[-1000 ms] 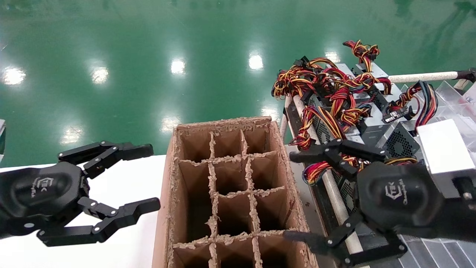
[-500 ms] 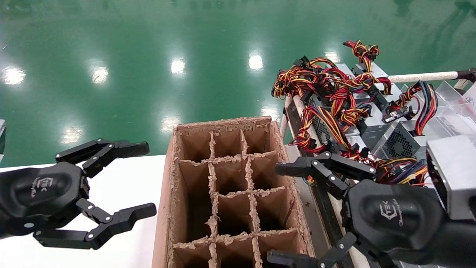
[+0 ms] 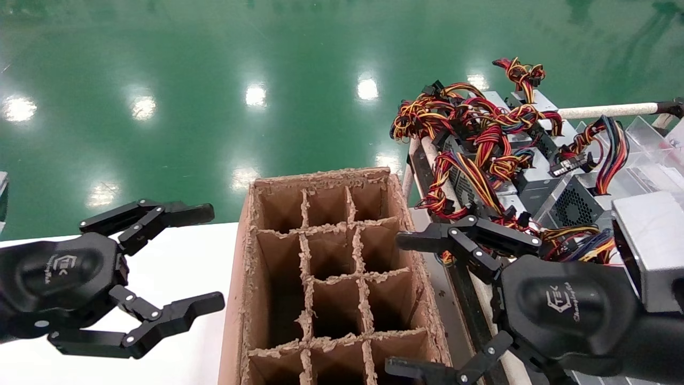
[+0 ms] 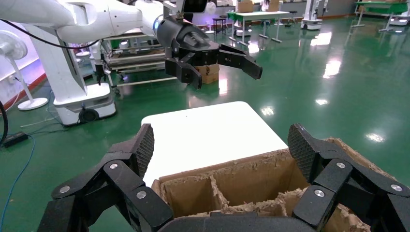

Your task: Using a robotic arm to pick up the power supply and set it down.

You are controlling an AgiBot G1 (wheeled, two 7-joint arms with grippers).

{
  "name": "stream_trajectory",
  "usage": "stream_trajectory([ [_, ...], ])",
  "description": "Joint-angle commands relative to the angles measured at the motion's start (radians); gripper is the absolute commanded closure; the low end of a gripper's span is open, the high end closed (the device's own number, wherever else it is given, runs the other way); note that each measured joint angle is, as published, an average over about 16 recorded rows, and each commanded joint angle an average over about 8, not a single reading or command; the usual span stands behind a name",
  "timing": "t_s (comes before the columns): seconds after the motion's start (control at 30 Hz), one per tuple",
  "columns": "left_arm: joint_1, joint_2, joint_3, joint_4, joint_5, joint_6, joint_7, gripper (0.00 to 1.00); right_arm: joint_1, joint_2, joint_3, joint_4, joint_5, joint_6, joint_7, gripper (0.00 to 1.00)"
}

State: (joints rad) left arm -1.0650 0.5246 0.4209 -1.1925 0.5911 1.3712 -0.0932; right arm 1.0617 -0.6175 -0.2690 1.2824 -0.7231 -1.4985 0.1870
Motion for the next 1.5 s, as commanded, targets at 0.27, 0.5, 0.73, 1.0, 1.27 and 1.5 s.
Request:
stream_trajectory([
  [0.27,0.000,0.000,0.000,0.000,0.000,0.000,0.000,0.00,0.008,0.004,-0.006,0.001,-0.004,0.002,0.000,0.00],
  [0.5,0.000,0.000,0.000,0.000,0.000,0.000,0.000,0.00,0.010,0.005,-0.009,0.001,-0.006,0.002,0.001,0.00],
  [0.73,0.000,0.000,0.000,0.000,0.000,0.000,0.000,0.00,0.012,0.006,-0.010,0.002,-0.007,0.003,0.001,0.00],
  [1.0,0.000,0.000,0.000,0.000,0.000,0.000,0.000,0.00,0.013,0.006,-0.010,0.002,-0.007,0.003,0.001,0.00],
  [1.27,0.000,0.000,0.000,0.000,0.000,0.000,0.000,0.00,0.013,0.007,-0.011,0.002,-0.008,0.003,0.001,0.00],
  [1.5,0.000,0.000,0.000,0.000,0.000,0.000,0.000,0.00,0.014,0.007,-0.012,0.002,-0.008,0.003,0.001,0.00],
])
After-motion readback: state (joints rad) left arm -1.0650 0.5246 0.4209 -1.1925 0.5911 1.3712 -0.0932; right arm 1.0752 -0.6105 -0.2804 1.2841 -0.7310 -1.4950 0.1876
